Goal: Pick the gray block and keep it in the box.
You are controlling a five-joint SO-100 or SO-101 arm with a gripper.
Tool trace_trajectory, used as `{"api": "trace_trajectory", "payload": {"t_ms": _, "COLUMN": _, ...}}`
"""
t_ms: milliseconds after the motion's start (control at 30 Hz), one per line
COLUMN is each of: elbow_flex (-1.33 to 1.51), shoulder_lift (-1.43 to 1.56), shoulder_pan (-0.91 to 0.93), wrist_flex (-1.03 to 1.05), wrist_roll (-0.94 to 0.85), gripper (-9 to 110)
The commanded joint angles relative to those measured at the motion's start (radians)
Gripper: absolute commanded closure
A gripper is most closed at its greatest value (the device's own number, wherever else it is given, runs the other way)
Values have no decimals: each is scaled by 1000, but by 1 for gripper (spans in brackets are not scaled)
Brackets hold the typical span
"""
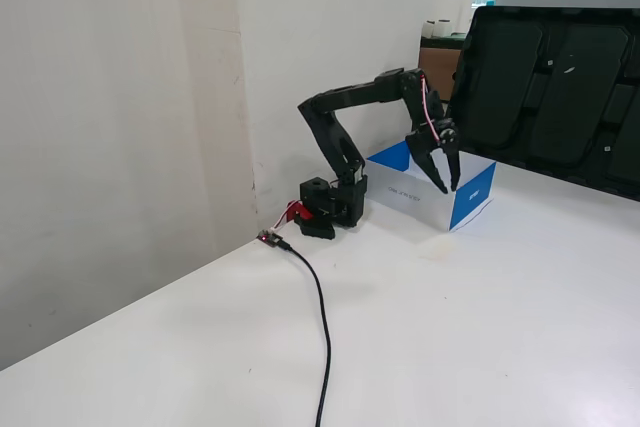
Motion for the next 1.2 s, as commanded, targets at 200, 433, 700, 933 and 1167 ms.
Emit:
{"api": "trace_trajectory", "payload": {"t_ms": 200, "elbow_flex": 268, "shoulder_lift": 195, "shoulder_pan": 239, "wrist_flex": -225, "wrist_roll": -46, "gripper": 101}}
{"api": "trace_trajectory", "payload": {"t_ms": 433, "elbow_flex": 566, "shoulder_lift": 402, "shoulder_pan": 288, "wrist_flex": -394, "wrist_roll": -41, "gripper": 101}}
{"api": "trace_trajectory", "payload": {"t_ms": 700, "elbow_flex": 792, "shoulder_lift": 672, "shoulder_pan": 298, "wrist_flex": -462, "wrist_roll": -18, "gripper": 101}}
{"api": "trace_trajectory", "payload": {"t_ms": 933, "elbow_flex": 937, "shoulder_lift": 881, "shoulder_pan": 273, "wrist_flex": -460, "wrist_roll": -9, "gripper": 101}}
{"api": "trace_trajectory", "payload": {"t_ms": 1167, "elbow_flex": 1054, "shoulder_lift": 1094, "shoulder_pan": 230, "wrist_flex": -403, "wrist_roll": 0, "gripper": 101}}
